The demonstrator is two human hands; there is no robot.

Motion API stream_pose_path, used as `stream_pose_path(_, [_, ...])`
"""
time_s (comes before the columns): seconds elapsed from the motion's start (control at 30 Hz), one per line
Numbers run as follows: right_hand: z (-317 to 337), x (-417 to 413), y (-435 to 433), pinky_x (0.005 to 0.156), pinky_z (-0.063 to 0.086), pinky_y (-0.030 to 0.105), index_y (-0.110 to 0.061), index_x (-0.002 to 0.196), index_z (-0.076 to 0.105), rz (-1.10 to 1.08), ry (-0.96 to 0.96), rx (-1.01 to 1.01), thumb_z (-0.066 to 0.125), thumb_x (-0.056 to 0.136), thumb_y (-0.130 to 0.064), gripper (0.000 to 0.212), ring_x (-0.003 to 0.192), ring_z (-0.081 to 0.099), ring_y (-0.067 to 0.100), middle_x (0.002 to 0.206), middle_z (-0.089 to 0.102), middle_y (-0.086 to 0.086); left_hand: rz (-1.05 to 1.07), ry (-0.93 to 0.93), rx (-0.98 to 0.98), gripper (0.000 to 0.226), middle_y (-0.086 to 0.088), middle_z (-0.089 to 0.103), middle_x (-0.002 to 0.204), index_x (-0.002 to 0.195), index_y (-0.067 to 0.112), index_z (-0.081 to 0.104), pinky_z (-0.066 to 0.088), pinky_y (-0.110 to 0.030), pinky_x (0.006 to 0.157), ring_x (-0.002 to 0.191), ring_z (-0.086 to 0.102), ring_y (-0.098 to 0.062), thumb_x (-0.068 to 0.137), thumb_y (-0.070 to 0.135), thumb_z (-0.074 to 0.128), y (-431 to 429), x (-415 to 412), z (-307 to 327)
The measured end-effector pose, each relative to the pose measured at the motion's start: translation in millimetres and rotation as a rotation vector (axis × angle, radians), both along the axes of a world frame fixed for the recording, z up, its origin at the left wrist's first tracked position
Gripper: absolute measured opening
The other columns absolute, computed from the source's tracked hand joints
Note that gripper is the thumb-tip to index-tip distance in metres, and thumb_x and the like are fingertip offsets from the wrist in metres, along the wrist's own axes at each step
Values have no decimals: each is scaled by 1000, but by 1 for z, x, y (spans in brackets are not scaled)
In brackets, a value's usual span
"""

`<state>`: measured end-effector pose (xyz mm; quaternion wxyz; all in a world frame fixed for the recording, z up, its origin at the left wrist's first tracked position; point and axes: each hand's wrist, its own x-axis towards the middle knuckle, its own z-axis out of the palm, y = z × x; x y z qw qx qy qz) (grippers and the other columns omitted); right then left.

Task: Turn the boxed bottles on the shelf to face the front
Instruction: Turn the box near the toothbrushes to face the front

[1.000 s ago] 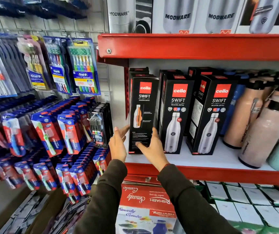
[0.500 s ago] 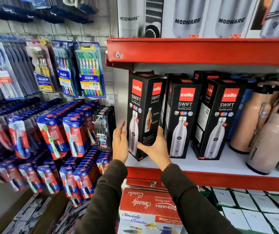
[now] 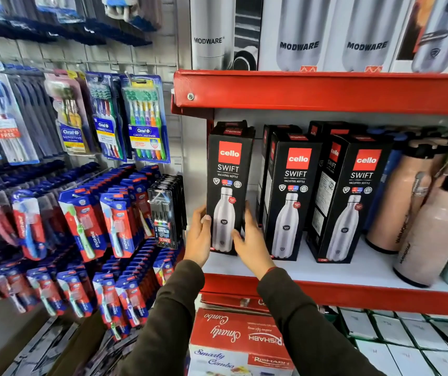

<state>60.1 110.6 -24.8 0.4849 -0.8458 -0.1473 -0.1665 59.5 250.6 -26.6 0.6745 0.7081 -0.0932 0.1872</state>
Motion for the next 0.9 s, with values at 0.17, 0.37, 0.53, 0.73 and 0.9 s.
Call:
stream_pose_path(0.17, [-3, 0, -3, 110, 33, 18, -24, 158, 9, -21, 3, -12, 50, 95, 3, 79, 138, 47, 21, 153, 45, 7, 39, 0, 37, 32, -1, 53, 135, 136, 12, 42, 37, 3, 88, 119, 52, -8, 106, 15, 34, -6, 1, -8])
stream_pose_path(0.37, [-8, 2, -2, 107, 28, 14, -24, 158, 14, -54, -9, 21, 49, 96, 3, 76, 138, 47, 18, 150, 48, 6, 47, 10, 22, 35, -4, 51, 142, 140, 12, 40, 35, 5, 88, 129, 47, -13, 106, 14, 33, -10, 2, -10])
stream_pose_path(0.53, [-12, 1, 2, 103, 32, 14, -18, 153, 30, -115, -49, 75, 53, 98, -6, 61, 133, 52, 20, 143, 55, 7, 60, 17, 30, 37, 1, 54, 137, 141, 14, 44, 37, 5, 86, 124, 50, -10, 105, 15, 38, -7, -1, -7])
stream_pose_path(0.73, [-13, -3, 3, 96, 35, 12, -18, 149, 40, -132, -48, 152, 46, 103, -21, 46, 125, 58, 21, 135, 62, 7, 86, 42, 46, 35, 2, 56, 133, 137, 17, 49, 39, 3, 85, 122, 52, -10, 104, 24, 42, -5, -6, -6])
stream_pose_path(0.9, [-14, -13, -1, 95, 35, 11, -18, 149, 41, -135, -39, 161, 46, 104, -24, 45, 123, 59, 19, 132, 64, 9, 78, 81, 10, 24, 13, 59, 122, 125, 37, 53, 46, -40, 105, 119, 56, -11, 101, 35, 46, -5, -18, -9])
